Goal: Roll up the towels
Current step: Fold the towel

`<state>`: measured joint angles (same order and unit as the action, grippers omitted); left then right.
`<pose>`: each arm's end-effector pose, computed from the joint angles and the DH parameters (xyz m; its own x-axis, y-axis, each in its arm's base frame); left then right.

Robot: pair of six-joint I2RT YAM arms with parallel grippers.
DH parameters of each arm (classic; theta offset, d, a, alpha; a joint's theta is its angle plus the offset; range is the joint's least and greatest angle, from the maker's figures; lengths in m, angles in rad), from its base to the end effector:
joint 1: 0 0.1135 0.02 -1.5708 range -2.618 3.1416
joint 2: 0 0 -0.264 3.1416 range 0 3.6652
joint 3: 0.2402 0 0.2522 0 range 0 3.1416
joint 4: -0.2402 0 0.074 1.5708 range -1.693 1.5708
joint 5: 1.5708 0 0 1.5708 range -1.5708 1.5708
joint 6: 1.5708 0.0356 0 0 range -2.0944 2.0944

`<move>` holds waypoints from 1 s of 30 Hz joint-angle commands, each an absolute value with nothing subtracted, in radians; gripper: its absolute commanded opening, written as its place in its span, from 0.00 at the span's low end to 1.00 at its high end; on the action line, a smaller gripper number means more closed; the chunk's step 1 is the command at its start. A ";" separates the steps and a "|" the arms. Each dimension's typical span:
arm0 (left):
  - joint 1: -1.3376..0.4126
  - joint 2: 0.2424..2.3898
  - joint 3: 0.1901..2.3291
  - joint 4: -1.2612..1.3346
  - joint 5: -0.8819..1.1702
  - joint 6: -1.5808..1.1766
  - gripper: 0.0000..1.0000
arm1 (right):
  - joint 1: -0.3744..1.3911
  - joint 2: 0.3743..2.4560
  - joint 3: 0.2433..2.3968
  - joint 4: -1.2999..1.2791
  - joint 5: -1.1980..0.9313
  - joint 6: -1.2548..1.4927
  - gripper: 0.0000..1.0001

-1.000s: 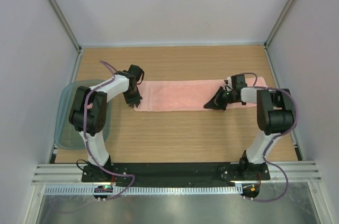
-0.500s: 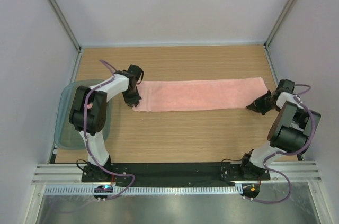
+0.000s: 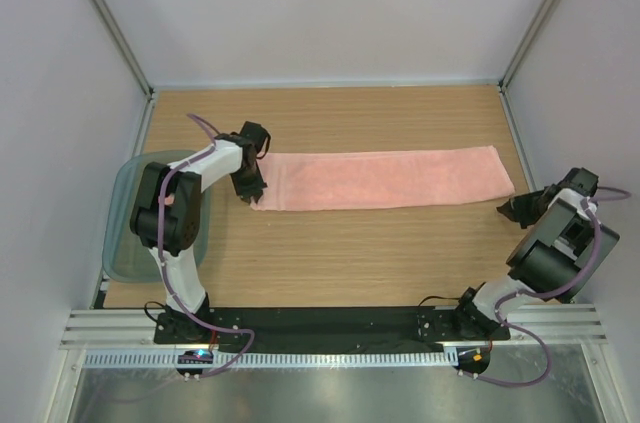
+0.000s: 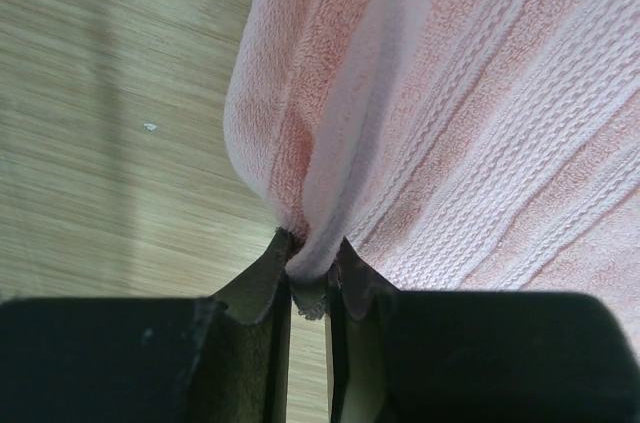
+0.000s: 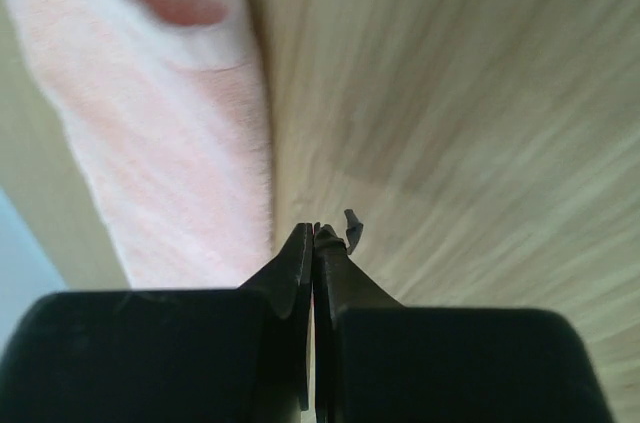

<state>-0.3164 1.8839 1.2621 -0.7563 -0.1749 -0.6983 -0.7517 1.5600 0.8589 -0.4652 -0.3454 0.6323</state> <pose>0.3405 -0.1050 0.1637 -0.8911 -0.3744 -0.2565 -0.3893 0.9211 0.0077 0.2167 -0.1860 0.1665 -0.2195 0.9664 -0.1335 0.8367 0.2569 0.4837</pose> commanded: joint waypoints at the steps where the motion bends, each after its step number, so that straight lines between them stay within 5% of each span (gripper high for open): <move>1: -0.313 1.878 1.253 -0.738 -0.144 -0.696 0.00 | -0.724 1.485 0.859 -0.370 -0.471 0.727 0.01; 8: -0.316 1.878 1.255 -0.738 -0.140 -0.695 0.00 | -0.729 1.588 0.881 -0.193 -0.526 0.816 0.01; 16: -0.316 1.871 1.269 -0.772 -0.179 -0.687 0.00 | -0.765 1.692 0.919 -0.213 -0.361 0.761 0.01; 26: -0.314 1.881 1.281 -0.798 -0.187 -0.683 0.00 | -0.770 1.583 0.943 -0.348 -0.020 0.686 0.01; 30: -0.319 1.875 1.279 -0.796 -0.179 -0.684 0.00 | -0.764 1.545 0.934 -0.336 -0.119 0.693 0.01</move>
